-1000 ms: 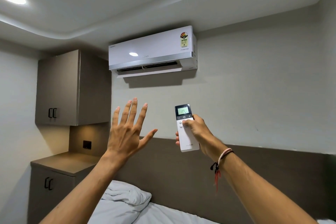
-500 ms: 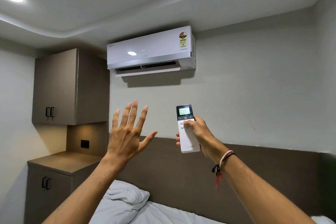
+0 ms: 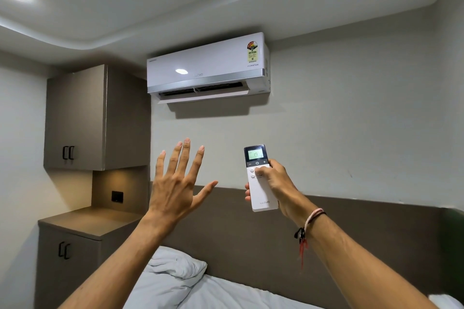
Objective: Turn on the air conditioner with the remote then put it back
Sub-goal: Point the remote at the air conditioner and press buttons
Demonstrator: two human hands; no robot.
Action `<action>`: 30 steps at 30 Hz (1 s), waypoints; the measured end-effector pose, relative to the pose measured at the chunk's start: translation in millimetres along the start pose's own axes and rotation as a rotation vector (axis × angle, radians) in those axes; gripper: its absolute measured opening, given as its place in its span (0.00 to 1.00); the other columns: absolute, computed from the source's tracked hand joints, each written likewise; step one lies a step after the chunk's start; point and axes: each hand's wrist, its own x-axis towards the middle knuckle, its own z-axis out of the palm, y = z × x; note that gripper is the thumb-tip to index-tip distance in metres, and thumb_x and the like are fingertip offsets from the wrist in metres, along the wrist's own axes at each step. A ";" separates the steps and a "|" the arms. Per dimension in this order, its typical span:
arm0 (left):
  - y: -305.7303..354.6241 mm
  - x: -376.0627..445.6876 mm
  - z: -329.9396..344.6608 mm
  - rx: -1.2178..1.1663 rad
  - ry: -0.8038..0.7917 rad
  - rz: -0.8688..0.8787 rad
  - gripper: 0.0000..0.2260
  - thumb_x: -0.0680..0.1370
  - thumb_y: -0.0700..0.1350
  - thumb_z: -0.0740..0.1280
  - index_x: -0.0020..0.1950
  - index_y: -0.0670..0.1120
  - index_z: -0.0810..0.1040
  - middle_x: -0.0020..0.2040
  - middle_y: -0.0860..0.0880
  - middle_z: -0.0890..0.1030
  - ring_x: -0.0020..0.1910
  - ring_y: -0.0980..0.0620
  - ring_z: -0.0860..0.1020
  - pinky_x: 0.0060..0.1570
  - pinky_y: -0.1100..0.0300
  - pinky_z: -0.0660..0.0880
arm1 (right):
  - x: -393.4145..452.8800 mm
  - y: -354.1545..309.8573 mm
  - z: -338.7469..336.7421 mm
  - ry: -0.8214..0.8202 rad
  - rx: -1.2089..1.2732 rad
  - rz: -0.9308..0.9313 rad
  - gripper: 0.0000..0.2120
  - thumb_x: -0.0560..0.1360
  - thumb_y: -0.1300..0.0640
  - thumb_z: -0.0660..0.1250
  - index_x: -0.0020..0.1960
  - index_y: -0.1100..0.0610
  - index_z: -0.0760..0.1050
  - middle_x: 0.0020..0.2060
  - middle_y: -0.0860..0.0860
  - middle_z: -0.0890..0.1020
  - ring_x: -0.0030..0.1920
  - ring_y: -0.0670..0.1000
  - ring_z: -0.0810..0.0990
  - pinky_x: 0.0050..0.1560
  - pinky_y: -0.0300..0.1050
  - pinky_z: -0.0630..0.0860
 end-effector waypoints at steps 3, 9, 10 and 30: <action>-1.1 -1.0 1.3 0.003 -0.004 0.001 0.40 0.78 0.72 0.50 0.82 0.48 0.65 0.82 0.37 0.63 0.80 0.36 0.64 0.76 0.30 0.63 | -1.5 2.0 1.4 0.039 -0.025 -0.026 0.08 0.81 0.60 0.60 0.60 0.56 0.70 0.44 0.66 0.84 0.34 0.59 0.86 0.30 0.49 0.84; -4.9 -2.6 4.6 0.014 -0.005 -0.001 0.40 0.78 0.72 0.50 0.82 0.48 0.65 0.82 0.37 0.63 0.80 0.37 0.64 0.76 0.30 0.63 | 0.7 3.2 0.0 0.031 0.051 0.034 0.10 0.80 0.60 0.60 0.61 0.57 0.69 0.42 0.65 0.84 0.31 0.58 0.86 0.29 0.49 0.83; -5.6 -2.9 5.1 0.015 -0.003 -0.002 0.40 0.78 0.72 0.50 0.82 0.48 0.65 0.82 0.37 0.63 0.80 0.37 0.65 0.75 0.30 0.63 | 1.4 3.6 0.0 0.031 0.052 0.037 0.10 0.80 0.59 0.60 0.61 0.57 0.69 0.42 0.65 0.84 0.31 0.58 0.86 0.29 0.49 0.83; -7.8 -4.8 12.5 0.028 0.000 -0.005 0.40 0.78 0.72 0.50 0.82 0.48 0.64 0.82 0.37 0.63 0.80 0.37 0.64 0.76 0.30 0.62 | 7.0 14.1 5.0 0.148 0.030 0.104 0.16 0.84 0.50 0.55 0.58 0.62 0.72 0.38 0.67 0.85 0.31 0.62 0.84 0.32 0.52 0.84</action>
